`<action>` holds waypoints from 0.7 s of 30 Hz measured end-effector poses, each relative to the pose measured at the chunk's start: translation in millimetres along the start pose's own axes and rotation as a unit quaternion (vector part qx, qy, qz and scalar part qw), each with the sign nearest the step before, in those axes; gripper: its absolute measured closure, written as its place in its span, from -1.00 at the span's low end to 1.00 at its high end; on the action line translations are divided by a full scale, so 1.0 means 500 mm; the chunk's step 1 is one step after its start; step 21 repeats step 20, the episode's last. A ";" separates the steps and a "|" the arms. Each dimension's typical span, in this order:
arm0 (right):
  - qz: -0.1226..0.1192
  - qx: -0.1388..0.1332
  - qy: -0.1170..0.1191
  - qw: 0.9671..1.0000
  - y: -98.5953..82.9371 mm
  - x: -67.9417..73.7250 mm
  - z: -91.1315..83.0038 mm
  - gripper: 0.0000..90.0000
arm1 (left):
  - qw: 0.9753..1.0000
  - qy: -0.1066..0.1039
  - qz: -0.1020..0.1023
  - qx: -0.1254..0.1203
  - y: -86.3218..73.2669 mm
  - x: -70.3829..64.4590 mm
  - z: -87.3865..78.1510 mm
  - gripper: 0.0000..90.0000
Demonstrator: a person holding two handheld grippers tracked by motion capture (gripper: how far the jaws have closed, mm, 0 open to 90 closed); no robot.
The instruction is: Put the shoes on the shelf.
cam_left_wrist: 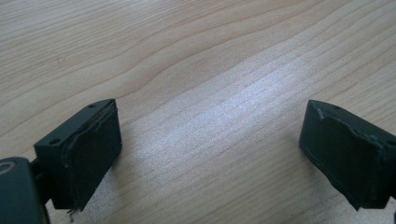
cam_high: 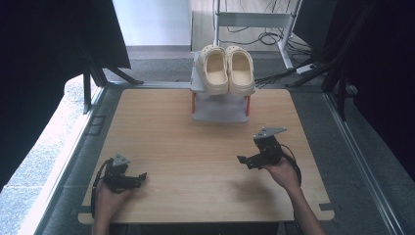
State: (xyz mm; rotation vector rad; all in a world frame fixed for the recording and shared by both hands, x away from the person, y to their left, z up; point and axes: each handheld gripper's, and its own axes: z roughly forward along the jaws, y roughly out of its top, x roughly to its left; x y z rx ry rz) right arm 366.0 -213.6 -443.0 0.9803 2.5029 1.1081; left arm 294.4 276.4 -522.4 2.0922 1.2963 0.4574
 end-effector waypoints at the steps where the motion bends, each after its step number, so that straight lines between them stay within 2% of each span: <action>1: 0.000 0.003 -0.001 1.000 -0.006 0.001 0.009 -0.97 | 1.000 0.000 0.000 0.000 0.000 0.000 0.000 -0.87; 10: 0.009 0.018 -0.004 1.000 -0.054 -0.003 0.092 -0.96 | 1.000 0.000 0.000 0.000 0.000 0.000 0.000 -0.87; 14: 0.010 0.037 -0.008 0.999 -0.072 -0.007 0.123 -0.96 | 1.000 0.000 0.000 0.000 0.000 0.000 0.000 -0.88; 21: 0.005 0.030 -0.014 0.999 -0.082 -0.007 0.133 -1.00 | 1.000 0.000 0.000 0.001 0.000 0.000 0.000 -0.88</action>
